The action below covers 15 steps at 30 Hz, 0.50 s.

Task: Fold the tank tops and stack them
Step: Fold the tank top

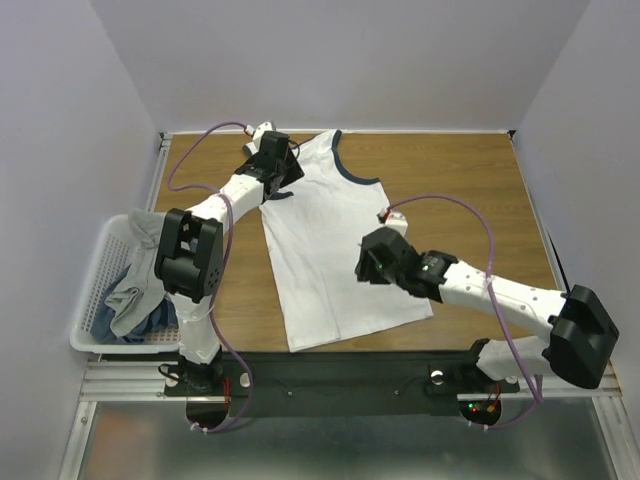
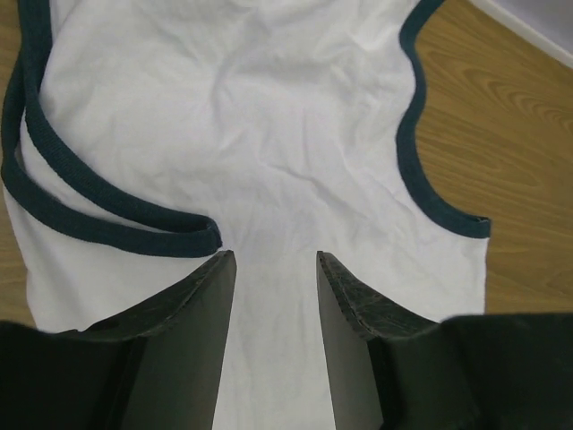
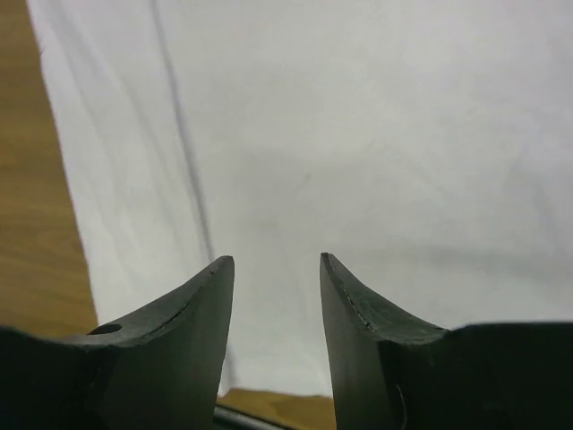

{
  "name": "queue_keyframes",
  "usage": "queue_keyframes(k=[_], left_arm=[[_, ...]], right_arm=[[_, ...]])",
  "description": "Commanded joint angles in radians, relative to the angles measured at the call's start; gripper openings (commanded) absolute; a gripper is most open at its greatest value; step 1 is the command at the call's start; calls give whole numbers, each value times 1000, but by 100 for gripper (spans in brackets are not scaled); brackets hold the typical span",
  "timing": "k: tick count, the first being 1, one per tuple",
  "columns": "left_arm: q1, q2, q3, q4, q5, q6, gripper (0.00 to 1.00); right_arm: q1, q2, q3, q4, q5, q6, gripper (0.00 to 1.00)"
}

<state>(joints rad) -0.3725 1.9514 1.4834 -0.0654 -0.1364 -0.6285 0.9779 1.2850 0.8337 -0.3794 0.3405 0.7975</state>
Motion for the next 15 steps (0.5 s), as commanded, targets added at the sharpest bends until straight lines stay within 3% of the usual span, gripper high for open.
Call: queue_keyframes(k=[1, 5, 8, 11, 15], left_arm=[[-16, -97, -21, 58, 26, 16, 54], [-25, -146, -78, 84, 46, -2, 54], [-61, -210, -187, 125, 57, -39, 49], [-163, -273, -303, 147, 9, -65, 46], [-287, -322, -462, 194, -40, -117, 46]], right_arm=[[-149, 9, 88, -27, -3, -164, 49], [-326, 103, 160, -23, -84, -213, 49], [-453, 197, 246, -15, -123, -268, 49], [-547, 334, 369, 19, -182, -328, 50], [-607, 570, 574, 22, -150, -420, 53]])
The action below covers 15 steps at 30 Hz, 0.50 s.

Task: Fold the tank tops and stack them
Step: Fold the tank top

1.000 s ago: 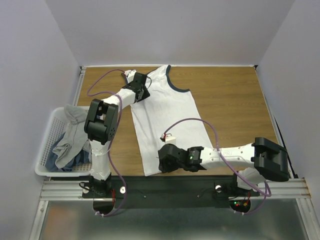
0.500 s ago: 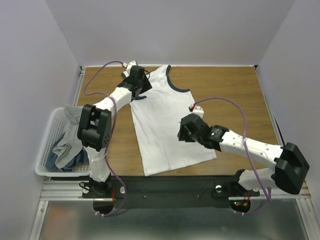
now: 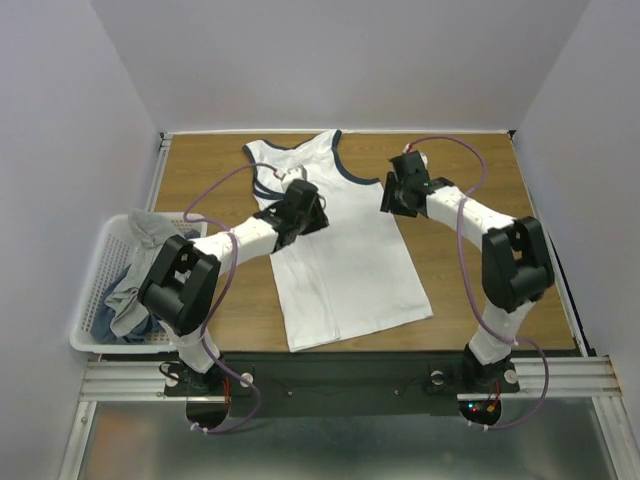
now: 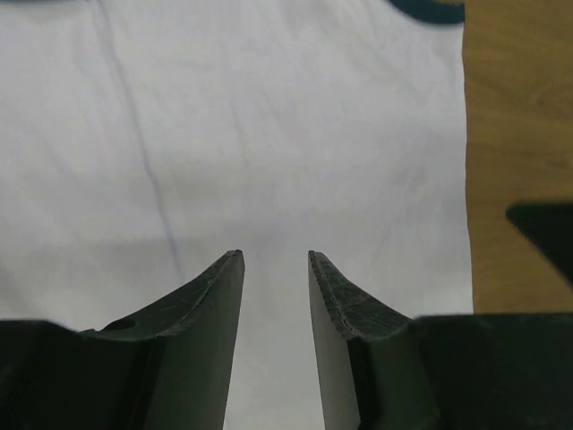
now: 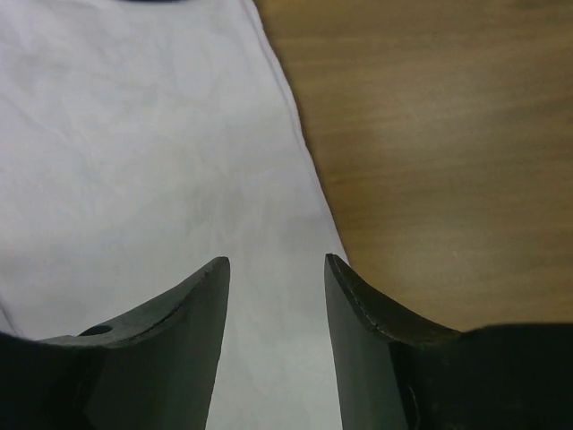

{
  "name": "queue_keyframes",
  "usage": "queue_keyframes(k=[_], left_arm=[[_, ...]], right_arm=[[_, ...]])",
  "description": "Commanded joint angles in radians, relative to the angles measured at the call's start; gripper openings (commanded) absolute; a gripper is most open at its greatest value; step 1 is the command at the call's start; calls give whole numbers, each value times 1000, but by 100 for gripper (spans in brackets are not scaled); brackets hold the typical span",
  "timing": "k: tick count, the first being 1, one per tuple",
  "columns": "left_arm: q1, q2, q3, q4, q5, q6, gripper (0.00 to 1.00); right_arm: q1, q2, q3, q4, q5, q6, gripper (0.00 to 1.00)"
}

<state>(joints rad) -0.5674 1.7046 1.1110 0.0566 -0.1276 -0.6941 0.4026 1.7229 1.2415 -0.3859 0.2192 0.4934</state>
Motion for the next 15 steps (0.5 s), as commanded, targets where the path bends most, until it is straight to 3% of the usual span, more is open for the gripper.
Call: queue_keyframes(k=[1, 5, 9, 15], left_arm=[[-118, -83, -109, 93, -55, -71, 45], [-280, -80, -143, 117, -87, -84, 45], [-367, -72, -148, 52, -158, -105, 45], [-400, -180, -296, 28, -185, -229, 43]], right_arm=[[-48, 170, 244, 28, -43, -119, 53], [-110, 328, 405, 33, -128, -157, 54], [-113, 421, 508, 33, -153, -190, 54], [-116, 516, 585, 33, -139, -233, 54]])
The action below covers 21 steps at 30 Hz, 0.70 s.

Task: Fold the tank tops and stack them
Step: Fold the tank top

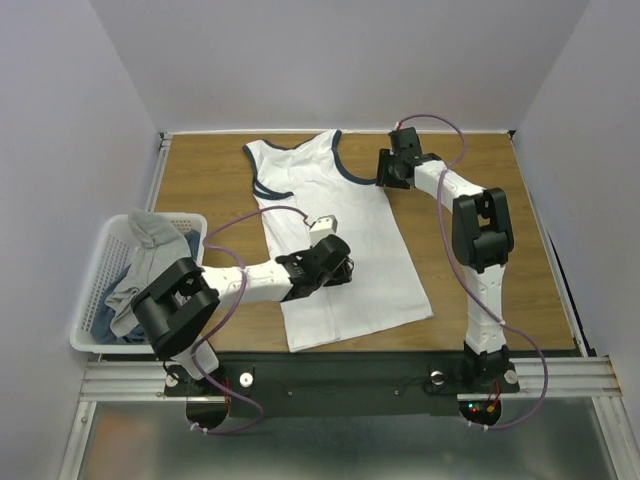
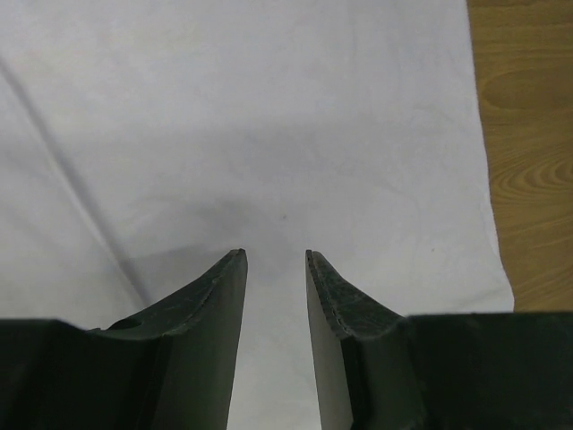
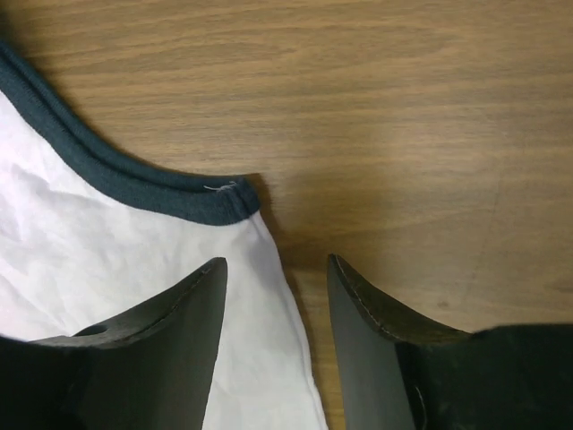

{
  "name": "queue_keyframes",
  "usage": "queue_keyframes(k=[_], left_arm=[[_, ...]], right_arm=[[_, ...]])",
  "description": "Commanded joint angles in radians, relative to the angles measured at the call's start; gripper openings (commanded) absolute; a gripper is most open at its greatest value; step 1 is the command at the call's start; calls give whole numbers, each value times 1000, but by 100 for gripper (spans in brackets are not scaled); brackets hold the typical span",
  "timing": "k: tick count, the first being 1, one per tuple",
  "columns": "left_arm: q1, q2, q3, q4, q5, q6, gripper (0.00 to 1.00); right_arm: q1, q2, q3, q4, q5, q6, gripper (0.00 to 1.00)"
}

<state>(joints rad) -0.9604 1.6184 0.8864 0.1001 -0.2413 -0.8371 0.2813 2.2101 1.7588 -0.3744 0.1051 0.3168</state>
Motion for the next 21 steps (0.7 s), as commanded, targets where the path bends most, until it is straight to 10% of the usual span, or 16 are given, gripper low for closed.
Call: queue_keyframes(k=[1, 8, 15, 21], left_arm=[[-11, -103, -85, -16, -76, -101, 44], [-28, -164, -125, -68, -101, -137, 43], [-6, -304, -164, -275, -299, -280, 42], [219, -307, -126, -201, -224, -146, 43]], right_arm=[[6, 40, 76, 22, -31, -59, 54], [6, 103, 97, 22, -42, -64, 54], [6, 92, 45, 23, 8, -24, 30], [4, 60, -31, 23, 67, 27, 24]])
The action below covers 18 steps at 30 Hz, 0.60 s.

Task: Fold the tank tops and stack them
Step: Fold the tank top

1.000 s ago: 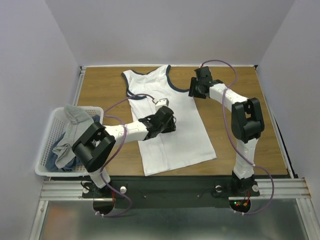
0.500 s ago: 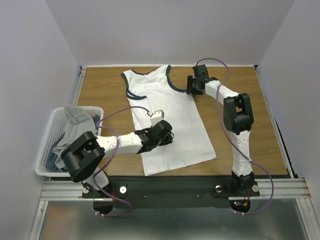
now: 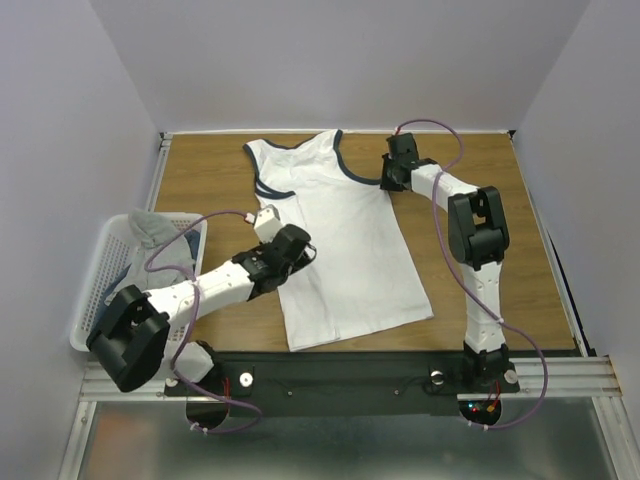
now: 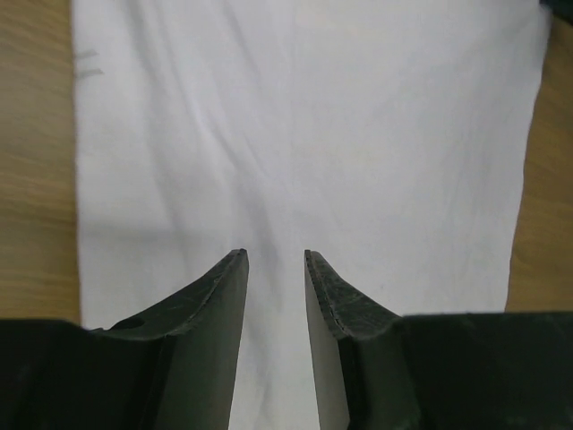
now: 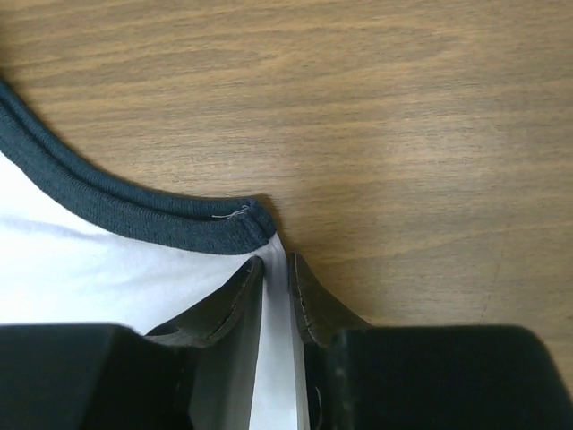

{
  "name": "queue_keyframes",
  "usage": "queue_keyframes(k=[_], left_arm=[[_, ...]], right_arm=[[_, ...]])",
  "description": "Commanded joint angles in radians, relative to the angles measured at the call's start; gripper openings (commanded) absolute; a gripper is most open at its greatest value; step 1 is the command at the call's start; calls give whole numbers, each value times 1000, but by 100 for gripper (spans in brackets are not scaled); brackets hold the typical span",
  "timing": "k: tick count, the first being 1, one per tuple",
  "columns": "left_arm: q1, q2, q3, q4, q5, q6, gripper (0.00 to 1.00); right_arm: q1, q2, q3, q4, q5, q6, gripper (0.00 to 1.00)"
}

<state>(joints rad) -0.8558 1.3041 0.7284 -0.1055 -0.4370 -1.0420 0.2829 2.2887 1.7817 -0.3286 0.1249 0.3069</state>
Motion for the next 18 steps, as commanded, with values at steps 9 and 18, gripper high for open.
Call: queue_keyframes(k=[9, 18], left_arm=[[371, 320, 367, -16, -5, 279, 43], [420, 642, 702, -125, 6, 410, 43]], right_arm=[[-17, -130, -243, -12, 110, 152, 23], [-28, -282, -482, 91, 76, 241, 24]])
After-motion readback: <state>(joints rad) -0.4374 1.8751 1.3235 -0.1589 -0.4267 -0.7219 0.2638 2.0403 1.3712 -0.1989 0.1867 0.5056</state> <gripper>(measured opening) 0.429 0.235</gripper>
